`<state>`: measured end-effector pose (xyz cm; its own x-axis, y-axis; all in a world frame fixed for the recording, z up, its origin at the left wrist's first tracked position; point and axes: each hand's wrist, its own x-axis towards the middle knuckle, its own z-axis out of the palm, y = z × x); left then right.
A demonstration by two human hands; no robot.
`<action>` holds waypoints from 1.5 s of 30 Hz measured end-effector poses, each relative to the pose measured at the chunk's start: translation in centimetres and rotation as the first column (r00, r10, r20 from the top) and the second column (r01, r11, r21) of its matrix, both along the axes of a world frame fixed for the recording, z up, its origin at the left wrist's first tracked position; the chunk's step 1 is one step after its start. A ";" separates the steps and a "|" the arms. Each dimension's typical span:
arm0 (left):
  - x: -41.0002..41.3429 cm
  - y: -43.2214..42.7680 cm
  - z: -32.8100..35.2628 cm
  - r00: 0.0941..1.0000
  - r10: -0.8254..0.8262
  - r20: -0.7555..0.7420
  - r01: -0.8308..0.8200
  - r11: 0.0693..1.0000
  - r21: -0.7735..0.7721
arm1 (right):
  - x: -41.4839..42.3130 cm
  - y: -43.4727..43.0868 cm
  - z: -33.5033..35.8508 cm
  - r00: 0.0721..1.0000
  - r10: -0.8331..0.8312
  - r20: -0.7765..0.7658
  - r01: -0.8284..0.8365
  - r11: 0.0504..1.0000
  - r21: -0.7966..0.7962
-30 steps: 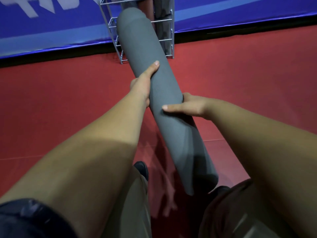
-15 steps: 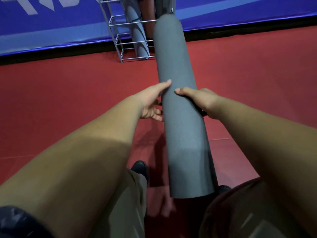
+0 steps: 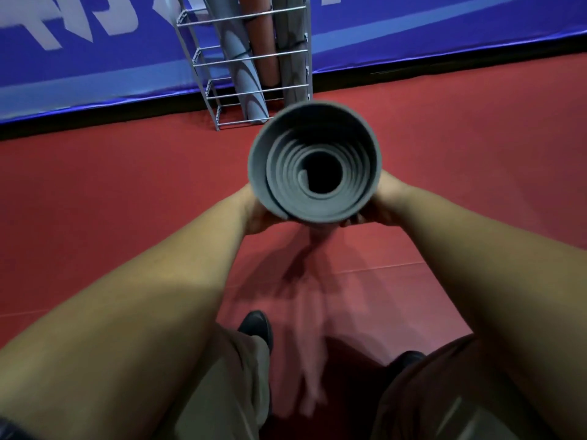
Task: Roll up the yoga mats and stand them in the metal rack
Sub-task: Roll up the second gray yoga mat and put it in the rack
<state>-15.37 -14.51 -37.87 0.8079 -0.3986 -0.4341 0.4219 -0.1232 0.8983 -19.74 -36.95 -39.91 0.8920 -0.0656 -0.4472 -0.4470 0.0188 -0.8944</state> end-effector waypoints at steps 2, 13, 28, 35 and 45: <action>-0.1 -0.8 0.3 0.997 0.022 0.077 -0.022 1.000 -0.004 | 0.0 0.4 0.7 0.999 -0.027 -0.019 0.027 1.000 0.001; 0.5 -3.4 1.1 0.987 0.161 -0.016 -0.160 0.986 0.049 | 0.1 0.1 1.0 0.985 -0.160 -0.068 0.153 0.983 -0.106; 0.3 -6.8 8.3 0.933 0.313 0.179 -0.329 0.942 0.063 | -0.8 -0.5 7.9 0.821 -0.517 0.242 0.480 0.855 0.199; -2.6 -7.0 13.4 0.989 0.148 0.013 -0.144 0.936 0.321 | -4.3 1.0 11.6 0.941 -0.313 0.129 0.319 0.947 -0.031; -3.4 -7.7 10.0 0.953 0.206 0.224 -0.289 0.847 0.447 | -5.4 2.7 9.6 0.922 -0.381 0.071 0.386 0.918 -0.089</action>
